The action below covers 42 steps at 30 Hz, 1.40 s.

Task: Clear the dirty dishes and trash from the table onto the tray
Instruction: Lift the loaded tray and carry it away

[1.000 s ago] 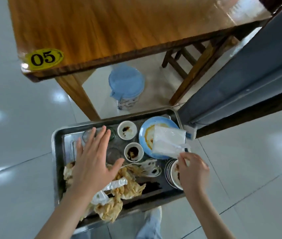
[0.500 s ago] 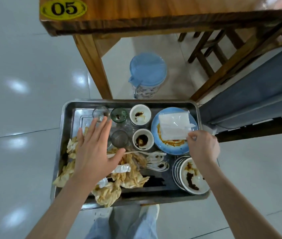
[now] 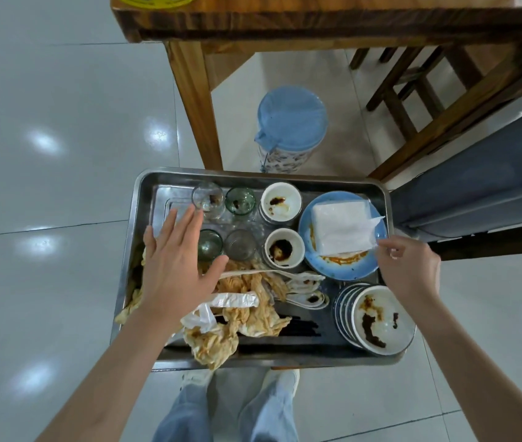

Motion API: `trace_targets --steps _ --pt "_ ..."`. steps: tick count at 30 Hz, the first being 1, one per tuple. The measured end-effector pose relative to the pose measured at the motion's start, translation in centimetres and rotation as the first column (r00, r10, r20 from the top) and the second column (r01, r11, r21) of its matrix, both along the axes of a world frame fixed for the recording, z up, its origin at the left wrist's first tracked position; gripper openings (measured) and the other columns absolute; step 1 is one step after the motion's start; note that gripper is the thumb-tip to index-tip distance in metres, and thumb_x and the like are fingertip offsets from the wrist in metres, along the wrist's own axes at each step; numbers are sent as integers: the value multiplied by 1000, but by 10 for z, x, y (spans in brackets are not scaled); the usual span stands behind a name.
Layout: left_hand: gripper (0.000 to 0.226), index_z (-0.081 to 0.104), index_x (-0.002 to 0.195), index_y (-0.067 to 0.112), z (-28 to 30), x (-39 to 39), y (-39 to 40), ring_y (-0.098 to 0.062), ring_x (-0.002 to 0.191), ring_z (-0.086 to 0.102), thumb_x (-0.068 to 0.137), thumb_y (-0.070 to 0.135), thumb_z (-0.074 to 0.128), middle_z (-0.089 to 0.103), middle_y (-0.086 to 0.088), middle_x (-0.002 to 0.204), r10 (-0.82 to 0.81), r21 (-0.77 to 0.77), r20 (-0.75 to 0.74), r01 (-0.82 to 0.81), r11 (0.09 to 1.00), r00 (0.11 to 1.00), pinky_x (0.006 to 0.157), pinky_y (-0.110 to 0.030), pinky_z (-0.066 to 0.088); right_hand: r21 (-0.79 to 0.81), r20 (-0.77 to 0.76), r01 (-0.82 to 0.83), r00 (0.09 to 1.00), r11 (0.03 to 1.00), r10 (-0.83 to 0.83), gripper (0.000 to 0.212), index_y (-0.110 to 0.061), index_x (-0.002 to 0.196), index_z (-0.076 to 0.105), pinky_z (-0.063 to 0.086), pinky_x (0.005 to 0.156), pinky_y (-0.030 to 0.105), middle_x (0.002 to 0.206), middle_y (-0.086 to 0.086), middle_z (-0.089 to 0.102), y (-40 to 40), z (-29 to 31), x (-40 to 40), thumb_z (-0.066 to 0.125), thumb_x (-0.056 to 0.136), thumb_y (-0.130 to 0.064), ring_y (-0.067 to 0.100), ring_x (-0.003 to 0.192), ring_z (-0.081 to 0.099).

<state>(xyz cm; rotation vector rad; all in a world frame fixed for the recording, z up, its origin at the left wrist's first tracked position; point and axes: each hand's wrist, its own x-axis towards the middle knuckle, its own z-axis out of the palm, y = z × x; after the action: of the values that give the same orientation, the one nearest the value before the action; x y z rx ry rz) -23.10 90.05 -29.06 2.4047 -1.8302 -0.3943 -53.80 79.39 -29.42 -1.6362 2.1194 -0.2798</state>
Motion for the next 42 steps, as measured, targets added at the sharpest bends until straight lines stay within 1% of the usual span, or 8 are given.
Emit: trace_targets --steps 4,11,16,18,22,25,31,42 --pt "66 27 145 13 -9 13 6 -27 142 17 90 46 43 27 -8 152 81 -10 -13 -81 997 997 112 -48 5 -14 -35 127 991 992 -127 28 -14 113 67 38 69 27 105 11 68 -1 -5 -6 56 88 -17 19 79 52" --pt "55 25 144 6 -28 36 27 -33 137 26 94 23 40 33 -17 147 253 69 23 -254 965 967 108 -57 25 266 -43 215 976 940 -211 44 -6 130 47 33 76 33 120 19 55 -3 -24 -11 50 91 -25 29 100 48" --pt "50 27 142 3 -39 46 32 -39 133 30 96 20 36 35 -23 143 348 128 41 -351 928 937 105 -58 29 415 -49 262 963 872 -266 45 -4 123 51 42 85 41 111 20 57 -11 -35 -20 52 89 -34 36 105 52" --pt "50 26 142 4 -42 47 29 -40 132 30 96 22 36 33 -23 144 383 148 32 -384 912 923 105 -58 28 448 -46 244 967 860 -251 41 -2 117 56 42 75 36 103 19 58 -14 -37 -23 51 90 -32 34 97 54" --pt "50 25 143 5 -44 44 23 -41 128 36 97 23 35 33 -22 144 388 164 18 -385 908 922 100 -58 34 457 52 240 954 856 -295 25 -5 109 59 40 63 30 82 11 55 -17 -39 -23 53 90 -21 25 74 52" --pt "49 26 143 6 -44 42 18 -40 125 39 98 24 33 36 -20 143 435 149 -40 -425 893 900 99 -58 37 460 50 281 939 842 -340 26 -3 111 57 46 76 41 93 17 56 -20 -41 -24 50 86 -9 32 88 53" --pt "46 29 141 4 -44 45 16 -41 116 46 98 21 32 42 -22 133 468 105 -105 -458 883 878 95 -57 41 465 34 294 936 835 -349 31 -2 110 58 51 86 51 95 19 57 -24 -46 -26 47 81 0 36 93 55" --pt "43 33 137 2 -45 42 10 -38 110 47 99 21 30 47 -21 123 557 92 -186 -550 830 809 93 -52 43 448 -29 268 958 853 -286 33 -5 113 56 52 78 43 94 18 59 -21 -49 -26 50 81 -4 35 90 57"
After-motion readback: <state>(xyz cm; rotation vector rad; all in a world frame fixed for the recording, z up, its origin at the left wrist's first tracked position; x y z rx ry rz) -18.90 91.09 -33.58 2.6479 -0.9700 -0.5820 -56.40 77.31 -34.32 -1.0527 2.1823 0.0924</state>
